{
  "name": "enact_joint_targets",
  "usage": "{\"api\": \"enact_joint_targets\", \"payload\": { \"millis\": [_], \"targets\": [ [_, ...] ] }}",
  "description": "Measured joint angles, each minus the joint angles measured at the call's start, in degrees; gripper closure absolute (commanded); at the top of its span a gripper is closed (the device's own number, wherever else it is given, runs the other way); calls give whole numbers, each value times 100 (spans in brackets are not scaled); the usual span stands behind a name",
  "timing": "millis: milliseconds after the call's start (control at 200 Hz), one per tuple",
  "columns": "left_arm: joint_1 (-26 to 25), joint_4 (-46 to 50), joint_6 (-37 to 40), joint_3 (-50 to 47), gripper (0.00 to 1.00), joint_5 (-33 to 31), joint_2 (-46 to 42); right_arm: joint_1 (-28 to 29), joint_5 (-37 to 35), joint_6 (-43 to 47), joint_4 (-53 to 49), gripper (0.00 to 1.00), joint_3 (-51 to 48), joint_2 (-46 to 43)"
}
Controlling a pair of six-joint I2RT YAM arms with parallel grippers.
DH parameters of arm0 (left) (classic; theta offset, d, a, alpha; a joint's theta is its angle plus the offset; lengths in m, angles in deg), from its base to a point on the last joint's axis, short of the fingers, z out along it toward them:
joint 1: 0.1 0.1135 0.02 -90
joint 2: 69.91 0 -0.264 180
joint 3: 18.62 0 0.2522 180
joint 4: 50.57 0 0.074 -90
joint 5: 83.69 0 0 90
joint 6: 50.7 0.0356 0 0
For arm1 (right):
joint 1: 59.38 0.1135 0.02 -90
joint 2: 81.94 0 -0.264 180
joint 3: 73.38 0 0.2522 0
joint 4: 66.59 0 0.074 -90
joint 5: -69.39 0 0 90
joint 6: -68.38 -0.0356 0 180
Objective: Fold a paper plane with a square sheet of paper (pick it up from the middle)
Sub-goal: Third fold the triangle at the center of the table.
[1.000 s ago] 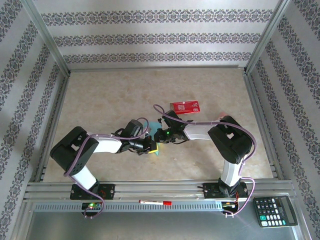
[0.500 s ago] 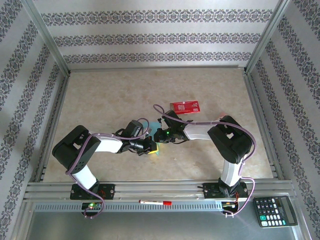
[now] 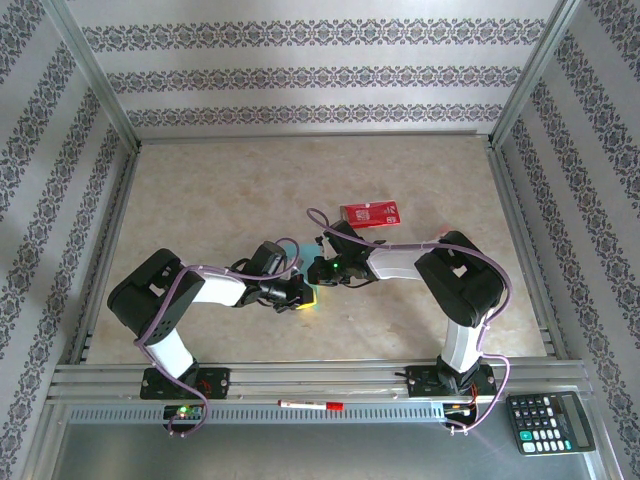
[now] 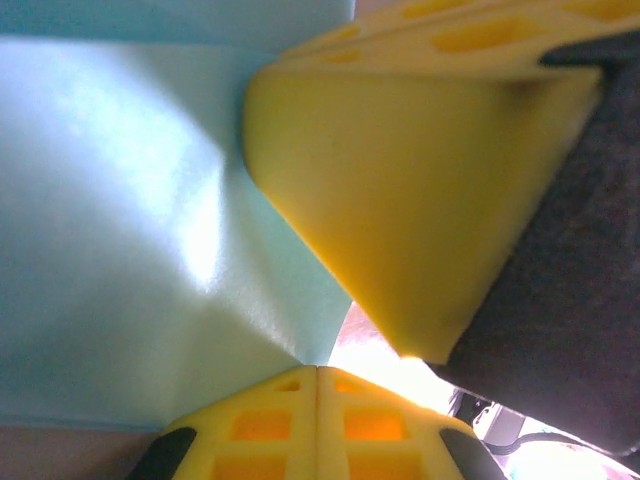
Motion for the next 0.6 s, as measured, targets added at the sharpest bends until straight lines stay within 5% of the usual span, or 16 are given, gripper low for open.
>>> {"api": "enact_joint_targets", "payload": {
  "millis": [600],
  "targets": [
    [-153,87,42,2,94,26,-28,0,-2,-85,74,93,-13,9]
  ]
}}
